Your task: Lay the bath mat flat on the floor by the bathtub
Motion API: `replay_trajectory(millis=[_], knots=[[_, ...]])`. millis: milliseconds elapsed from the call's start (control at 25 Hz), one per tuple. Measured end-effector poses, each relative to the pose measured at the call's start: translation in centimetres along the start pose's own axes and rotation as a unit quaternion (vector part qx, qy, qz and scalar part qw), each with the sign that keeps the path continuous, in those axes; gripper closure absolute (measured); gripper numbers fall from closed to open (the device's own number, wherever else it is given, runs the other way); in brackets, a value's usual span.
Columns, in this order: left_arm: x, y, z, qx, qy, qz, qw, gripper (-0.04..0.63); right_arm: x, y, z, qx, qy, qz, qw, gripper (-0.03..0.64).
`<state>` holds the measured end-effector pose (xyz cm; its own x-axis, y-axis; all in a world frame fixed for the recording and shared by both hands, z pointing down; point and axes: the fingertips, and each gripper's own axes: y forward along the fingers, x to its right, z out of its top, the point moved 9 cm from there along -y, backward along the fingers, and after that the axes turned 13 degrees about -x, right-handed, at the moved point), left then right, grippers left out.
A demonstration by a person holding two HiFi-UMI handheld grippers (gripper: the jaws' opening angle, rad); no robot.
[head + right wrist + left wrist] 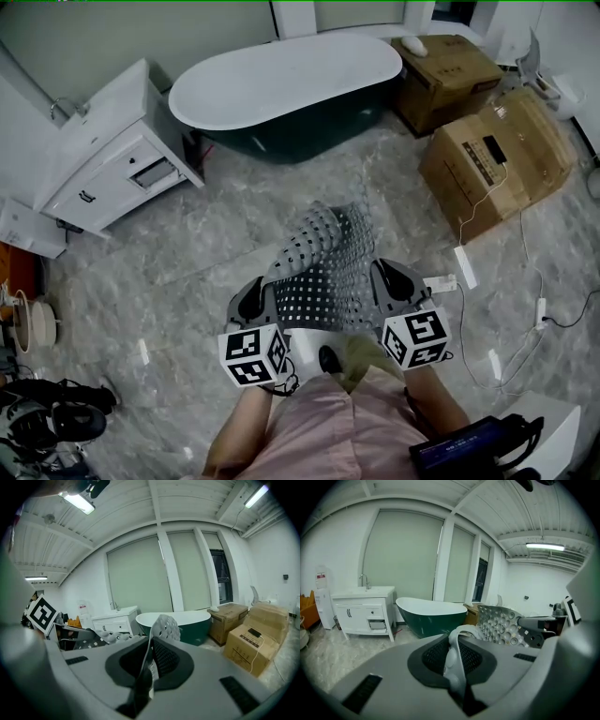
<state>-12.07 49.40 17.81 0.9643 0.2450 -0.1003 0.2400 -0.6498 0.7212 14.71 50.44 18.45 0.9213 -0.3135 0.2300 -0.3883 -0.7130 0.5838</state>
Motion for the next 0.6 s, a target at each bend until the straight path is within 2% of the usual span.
replay_trajectory(millis=[280, 600], knots=[[1.7, 5.4, 2.6, -0.01, 0.003, 0.0, 1.0, 0.557, 5.0, 3.3, 1.8, 0.002, 0.001, -0.002, 1.0, 0.585], [4.6, 10.6, 8.2, -0.012, 0.011, 0.005, 0.9999, 0.557, 11.4, 6.5, 5.6, 0.008, 0.012, 0.003, 1.0, 0.586]])
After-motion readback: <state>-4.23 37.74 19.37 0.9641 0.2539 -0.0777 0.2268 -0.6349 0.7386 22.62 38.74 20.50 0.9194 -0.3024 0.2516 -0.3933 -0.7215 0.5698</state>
